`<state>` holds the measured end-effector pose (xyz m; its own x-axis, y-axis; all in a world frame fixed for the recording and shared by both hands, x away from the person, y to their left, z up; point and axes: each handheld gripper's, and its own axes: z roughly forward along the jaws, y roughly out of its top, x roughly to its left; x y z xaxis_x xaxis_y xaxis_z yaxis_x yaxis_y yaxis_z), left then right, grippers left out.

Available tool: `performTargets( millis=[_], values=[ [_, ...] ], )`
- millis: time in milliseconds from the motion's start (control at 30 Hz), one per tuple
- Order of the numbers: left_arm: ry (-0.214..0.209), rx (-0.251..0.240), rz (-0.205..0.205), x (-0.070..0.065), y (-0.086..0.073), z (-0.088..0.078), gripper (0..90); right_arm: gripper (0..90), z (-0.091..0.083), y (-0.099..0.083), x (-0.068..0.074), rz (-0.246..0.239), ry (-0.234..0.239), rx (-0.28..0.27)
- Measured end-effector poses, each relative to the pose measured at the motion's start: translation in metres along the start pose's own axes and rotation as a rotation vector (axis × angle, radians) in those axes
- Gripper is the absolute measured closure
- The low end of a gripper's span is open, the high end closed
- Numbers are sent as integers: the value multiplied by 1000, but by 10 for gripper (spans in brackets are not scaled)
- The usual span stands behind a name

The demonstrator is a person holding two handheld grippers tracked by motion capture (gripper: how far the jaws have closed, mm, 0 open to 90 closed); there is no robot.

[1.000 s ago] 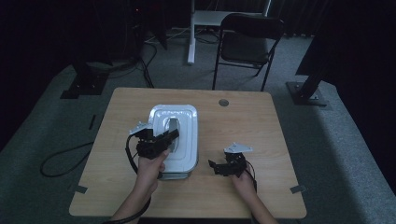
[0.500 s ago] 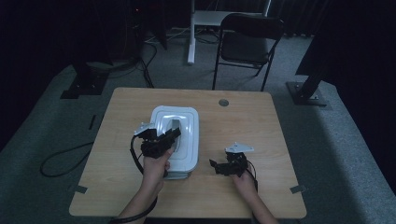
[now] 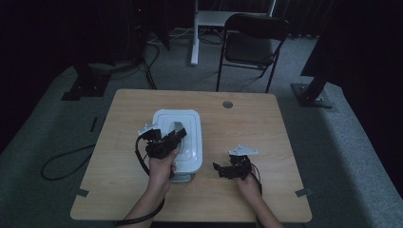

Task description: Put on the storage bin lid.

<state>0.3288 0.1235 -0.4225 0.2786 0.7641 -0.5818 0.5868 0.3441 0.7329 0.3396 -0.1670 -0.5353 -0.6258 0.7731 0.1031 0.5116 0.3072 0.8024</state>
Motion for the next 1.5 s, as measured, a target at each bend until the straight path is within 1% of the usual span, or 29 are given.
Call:
performTargets(
  millis=[67, 100, 167, 267, 300, 367, 400, 467, 500, 567, 600, 667, 700, 733, 800, 867, 900, 967, 1000, 1033, 1067, 1133, 1167, 1200, 1267, 1367, 1400, 1433, 1500],
  values=[
    [17, 0, 6, 4, -3, 0, 585, 128, 0, 0, 1, -6, 1, 2],
    [25, 16, -16, 7, -4, 1, 586, 129, 0, 0, 1, -8, 0, 2],
    [10, 20, -9, 8, -4, -1, 580, 128, -1, -1, 0, -6, 1, 0],
    [7, 18, 2, 6, -4, 0, 511, 128, -1, -1, -2, 2, -2, 0],
    [9, 19, 26, 2, -3, 1, 449, 128, -1, -1, -2, 2, -3, 0],
    [-2, 6, 46, -2, -1, -1, 421, 128, -2, -1, -2, -2, -9, 0],
    [3, 5, 53, -4, 0, -2, 378, 128, -2, -1, -2, -4, -14, 1],
    [3, 5, 53, -4, 0, -2, 363, 128, -2, -1, -2, -3, -14, -1],
    [13, -6, 33, -6, 3, -6, 297, 128, -3, -2, -4, 1, -16, -1],
    [25, 10, 55, -8, 8, -11, 294, 128, -3, -2, -5, 2, -14, -1],
    [25, 10, 55, -8, 8, -11, 263, 128, -3, -2, -5, 3, -17, -1],
    [29, 12, 55, -9, 9, -13, 258, 128, -3, -2, -5, 3, -17, -1],
    [41, 22, 125, -12, 12, -23, 244, 128, -3, -3, -6, 9, -18, 0],
    [44, 33, 151, -13, 13, -27, 200, 128, -3, -4, -6, 8, -18, 0],
    [71, 49, 217, -12, 15, -35, 199, 128, -4, -5, -7, 10, -19, 5],
    [71, 49, 217, -12, 15, -35, 198, 128, -4, -6, -7, 10, -21, 6],
    [124, 66, 317, -9, 17, -45, 177, 128, -4, -6, -8, 12, -23, 9],
    [128, 67, 363, -2, 19, -52, 157, 128, -5, -8, -9, 11, -27, 11],
    [113, 72, 384, 2, 20, -55, 100, 128, -5, -8, -9, 11, -30, 12],
    [113, 72, 384, 2, 20, -55, 96, 128, -5, -9, -10, 13, -29, 11],
    [128, 82, 426, 8, 21, -59, 94, 128, -6, -9, -11, 14, -32, 14],
    [114, 105, 486, 14, 19, -61, 19, 128, -7, -10, -12, 16, -36, 15],
    [148, 90, 509, 16, 17, -62, 19, 128, -8, -10, -13, 18, -38, 14],
    [162, 82, 521, 19, 16, -63, 19, 128, -8, -11, -14, 20, -41, 16],
    [120, 84, 517, 25, 15, -63, 20, 128, -9, -11, -17, 23, -45, 16],
    [74, 65, 516, 33, 15, -63, 21, 128, -12, -11, -19, 28, -55, 15],
    [46, 54, 508, 36, 15, -63, 21, 128, -13, -11, -19, 27, -58, 15],
    [46, 54, 508, 36, 15, -63, 21, 128, -13, -11, -19, 27, -58, 15],
    [16, 63, 493, 42, 16, -64, 22, 128, -16, -11, -22, 25, -74, 16]
  ],
)
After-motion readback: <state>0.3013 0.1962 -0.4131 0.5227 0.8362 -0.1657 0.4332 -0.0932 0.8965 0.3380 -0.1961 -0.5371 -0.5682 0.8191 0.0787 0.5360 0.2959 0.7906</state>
